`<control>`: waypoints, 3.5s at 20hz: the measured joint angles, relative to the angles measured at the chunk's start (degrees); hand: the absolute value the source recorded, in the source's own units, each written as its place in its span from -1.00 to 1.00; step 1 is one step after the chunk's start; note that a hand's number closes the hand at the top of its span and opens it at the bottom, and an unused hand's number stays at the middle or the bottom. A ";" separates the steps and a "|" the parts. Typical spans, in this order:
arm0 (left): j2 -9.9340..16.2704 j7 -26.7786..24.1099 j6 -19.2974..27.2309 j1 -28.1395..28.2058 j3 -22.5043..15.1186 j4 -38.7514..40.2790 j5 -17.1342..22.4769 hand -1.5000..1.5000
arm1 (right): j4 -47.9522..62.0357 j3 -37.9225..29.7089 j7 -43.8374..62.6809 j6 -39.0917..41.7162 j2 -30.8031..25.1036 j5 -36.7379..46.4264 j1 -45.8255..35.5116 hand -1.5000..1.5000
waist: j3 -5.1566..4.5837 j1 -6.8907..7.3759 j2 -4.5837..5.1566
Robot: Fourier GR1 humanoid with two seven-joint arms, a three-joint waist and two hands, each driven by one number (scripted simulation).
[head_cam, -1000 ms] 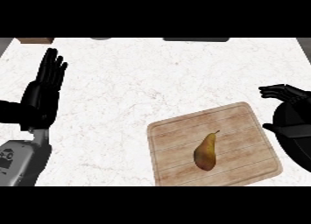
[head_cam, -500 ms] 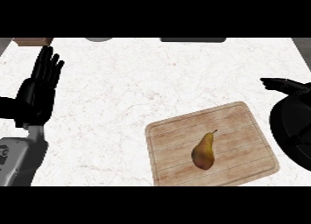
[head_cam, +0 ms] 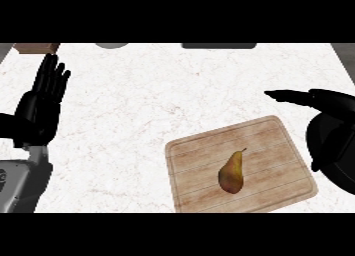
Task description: Pick the pear from the cutting board and place it in the pot
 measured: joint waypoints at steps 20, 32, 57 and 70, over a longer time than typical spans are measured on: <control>-3.89 0.82 -2.28 1.36 3.18 -1.45 -4.44 0.00 | -9.86 -0.79 12.70 2.22 14.34 8.59 7.20 -1.00 | 0.04 -0.26 0.06; -5.50 0.39 -4.94 0.42 5.46 0.25 -5.89 0.00 | -10.24 0.10 14.43 0.70 20.08 19.22 9.82 -1.00 | 0.05 -0.22 0.09; -6.73 1.59 -7.82 0.72 8.44 -0.88 -7.48 0.00 | -3.93 5.65 -1.47 -9.95 30.78 35.05 10.21 1.00 | -0.21 -0.25 -0.31; -8.02 2.49 -7.76 1.24 7.65 -2.44 -8.36 0.00 | -8.70 -0.05 21.95 -25.14 36.62 49.33 3.19 1.00 | -0.19 0.45 -0.06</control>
